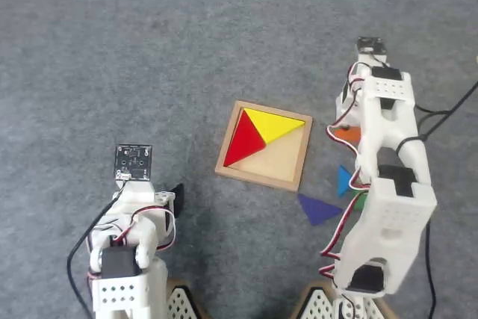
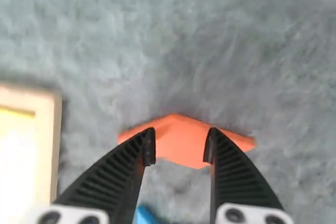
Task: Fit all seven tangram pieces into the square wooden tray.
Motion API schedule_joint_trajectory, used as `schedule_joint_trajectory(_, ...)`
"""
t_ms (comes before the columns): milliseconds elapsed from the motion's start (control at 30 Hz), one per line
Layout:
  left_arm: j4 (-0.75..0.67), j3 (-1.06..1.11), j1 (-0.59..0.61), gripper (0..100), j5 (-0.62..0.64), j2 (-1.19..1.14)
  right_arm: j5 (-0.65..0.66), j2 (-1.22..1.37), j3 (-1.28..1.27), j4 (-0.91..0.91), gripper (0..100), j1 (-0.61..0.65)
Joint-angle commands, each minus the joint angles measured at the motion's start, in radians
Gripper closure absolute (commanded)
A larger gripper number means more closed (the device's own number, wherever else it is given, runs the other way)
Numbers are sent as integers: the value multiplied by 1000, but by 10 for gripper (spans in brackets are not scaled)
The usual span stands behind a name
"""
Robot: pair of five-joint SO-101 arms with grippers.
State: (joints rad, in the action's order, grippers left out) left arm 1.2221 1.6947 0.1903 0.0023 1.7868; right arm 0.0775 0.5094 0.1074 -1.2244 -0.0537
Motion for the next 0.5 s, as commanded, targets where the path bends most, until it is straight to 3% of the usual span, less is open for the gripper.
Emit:
schedule_joint_trajectory(0, -21, -12, 5, 760, 11, 11, 17, 25, 6, -87, 836, 5)
schedule_joint_trajectory(167, -21, -12, 5, 760, 11, 11, 51, 38, 6, -74, 835, 2)
schedule_joint_trajectory(467, -21, -12, 5, 760, 11, 11, -26, 119, 135, -61, 835, -148)
